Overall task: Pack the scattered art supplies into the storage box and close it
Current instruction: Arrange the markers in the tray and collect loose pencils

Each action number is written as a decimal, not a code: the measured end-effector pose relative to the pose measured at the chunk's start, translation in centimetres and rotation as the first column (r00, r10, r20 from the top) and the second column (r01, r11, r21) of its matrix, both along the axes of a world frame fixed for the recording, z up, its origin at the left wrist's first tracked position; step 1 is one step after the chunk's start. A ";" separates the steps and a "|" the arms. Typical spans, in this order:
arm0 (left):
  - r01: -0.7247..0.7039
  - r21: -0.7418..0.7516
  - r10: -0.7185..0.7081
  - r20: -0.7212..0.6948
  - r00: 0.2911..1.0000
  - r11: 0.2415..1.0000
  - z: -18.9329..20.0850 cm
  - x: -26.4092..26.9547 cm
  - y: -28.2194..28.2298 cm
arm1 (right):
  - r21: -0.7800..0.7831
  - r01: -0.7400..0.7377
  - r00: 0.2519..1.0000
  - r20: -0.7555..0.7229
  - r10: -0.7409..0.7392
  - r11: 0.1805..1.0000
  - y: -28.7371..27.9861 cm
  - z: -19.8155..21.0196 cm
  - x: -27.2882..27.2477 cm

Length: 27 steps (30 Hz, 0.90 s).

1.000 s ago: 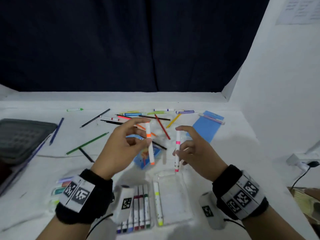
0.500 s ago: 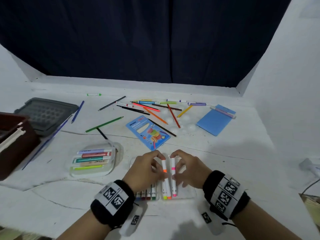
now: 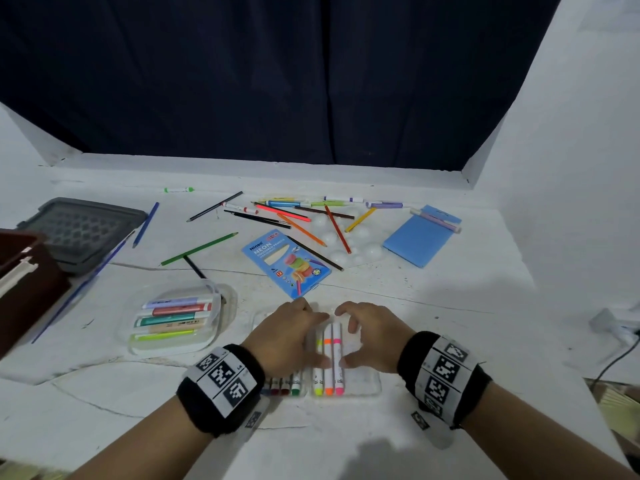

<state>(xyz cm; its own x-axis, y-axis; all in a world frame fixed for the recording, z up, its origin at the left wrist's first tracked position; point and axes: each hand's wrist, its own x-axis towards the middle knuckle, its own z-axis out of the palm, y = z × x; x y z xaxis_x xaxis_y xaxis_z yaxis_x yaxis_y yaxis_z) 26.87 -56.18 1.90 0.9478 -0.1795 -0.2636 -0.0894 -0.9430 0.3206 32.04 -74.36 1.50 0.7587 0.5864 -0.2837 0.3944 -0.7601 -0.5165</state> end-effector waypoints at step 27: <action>0.072 0.146 -0.072 -0.004 0.997 0.987 0.2 1.5 -0.8 | -0.253 -0.250 0.953 0.104 0.283 0.935 1.2 0.7 1.8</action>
